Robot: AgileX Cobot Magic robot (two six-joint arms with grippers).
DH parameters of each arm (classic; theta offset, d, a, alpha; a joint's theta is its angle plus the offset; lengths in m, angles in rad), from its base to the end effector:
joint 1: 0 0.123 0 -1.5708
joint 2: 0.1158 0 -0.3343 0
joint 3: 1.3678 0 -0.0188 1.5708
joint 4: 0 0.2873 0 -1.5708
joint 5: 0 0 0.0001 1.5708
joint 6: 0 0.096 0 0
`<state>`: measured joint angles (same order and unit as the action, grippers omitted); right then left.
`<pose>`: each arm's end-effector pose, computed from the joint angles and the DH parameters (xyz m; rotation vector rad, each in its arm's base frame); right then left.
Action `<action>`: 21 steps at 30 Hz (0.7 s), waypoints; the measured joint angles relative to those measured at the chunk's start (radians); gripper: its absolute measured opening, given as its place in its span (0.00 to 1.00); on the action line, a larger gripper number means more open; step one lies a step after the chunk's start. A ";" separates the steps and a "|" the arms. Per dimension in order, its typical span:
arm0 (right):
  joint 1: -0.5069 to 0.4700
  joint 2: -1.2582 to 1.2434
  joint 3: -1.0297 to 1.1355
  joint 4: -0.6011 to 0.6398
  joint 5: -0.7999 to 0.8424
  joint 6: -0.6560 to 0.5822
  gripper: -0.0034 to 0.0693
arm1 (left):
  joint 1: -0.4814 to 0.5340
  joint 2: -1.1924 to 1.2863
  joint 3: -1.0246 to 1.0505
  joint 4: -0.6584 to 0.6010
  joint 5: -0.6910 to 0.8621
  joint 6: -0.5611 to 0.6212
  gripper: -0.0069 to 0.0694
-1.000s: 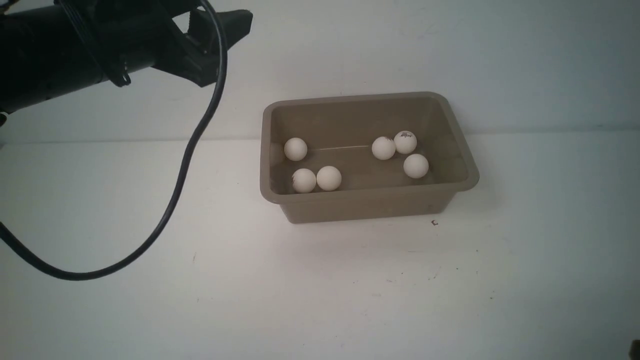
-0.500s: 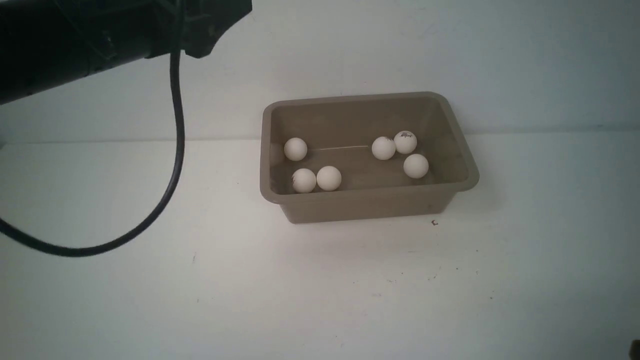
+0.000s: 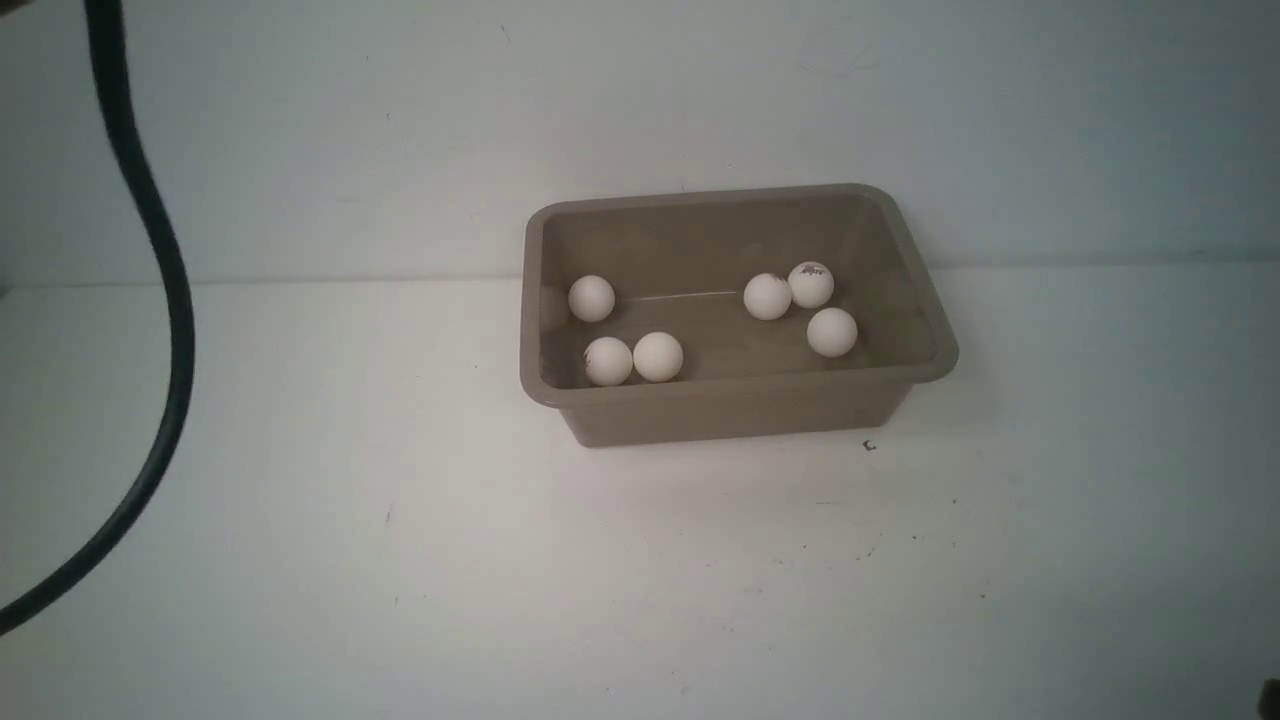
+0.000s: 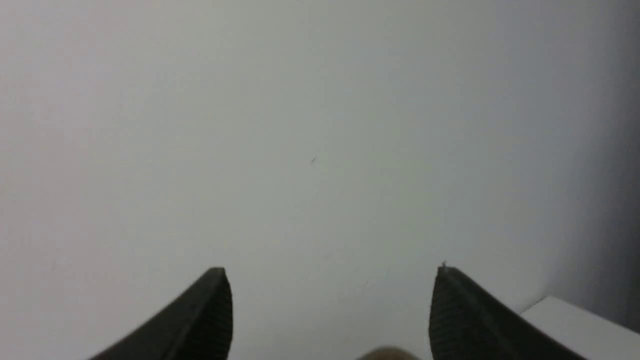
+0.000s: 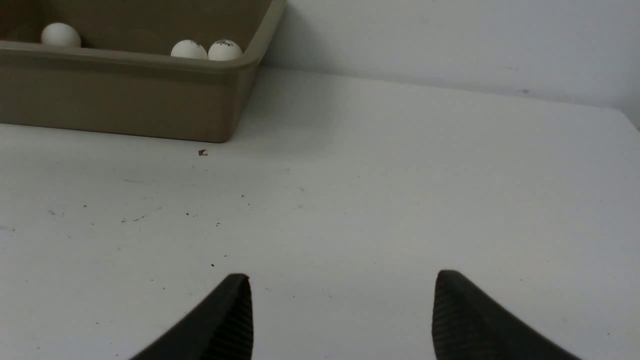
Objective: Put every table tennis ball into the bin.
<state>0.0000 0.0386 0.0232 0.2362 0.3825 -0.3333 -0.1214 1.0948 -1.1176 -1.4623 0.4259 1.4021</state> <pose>0.0463 0.0084 0.1678 -0.1675 1.9095 0.0074 0.2464 -0.0699 0.4914 0.3945 1.4808 -0.4554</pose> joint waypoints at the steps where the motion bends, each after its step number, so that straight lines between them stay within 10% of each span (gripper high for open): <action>1: 0.000 0.000 0.000 0.000 0.000 0.000 0.66 | 0.000 0.001 0.000 0.097 -0.008 -0.123 0.72; 5: 0.000 0.000 0.000 0.000 0.000 0.000 0.66 | -0.003 0.001 0.000 0.653 0.073 -0.820 0.72; 10: 0.000 0.000 0.000 0.000 0.000 0.000 0.66 | -0.057 0.000 0.002 1.146 0.268 -1.402 0.72; 14: 0.000 0.000 0.000 0.000 0.000 0.000 0.66 | -0.101 -0.004 0.002 1.269 0.311 -1.434 0.72; 21: 0.000 0.000 0.000 0.000 -0.001 0.000 0.66 | -0.107 -0.148 0.056 1.283 0.324 -1.147 0.72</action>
<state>0.0000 0.0386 0.0232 0.2362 0.3812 -0.3333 -0.2286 0.9470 -1.0618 -0.1797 0.7500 0.2552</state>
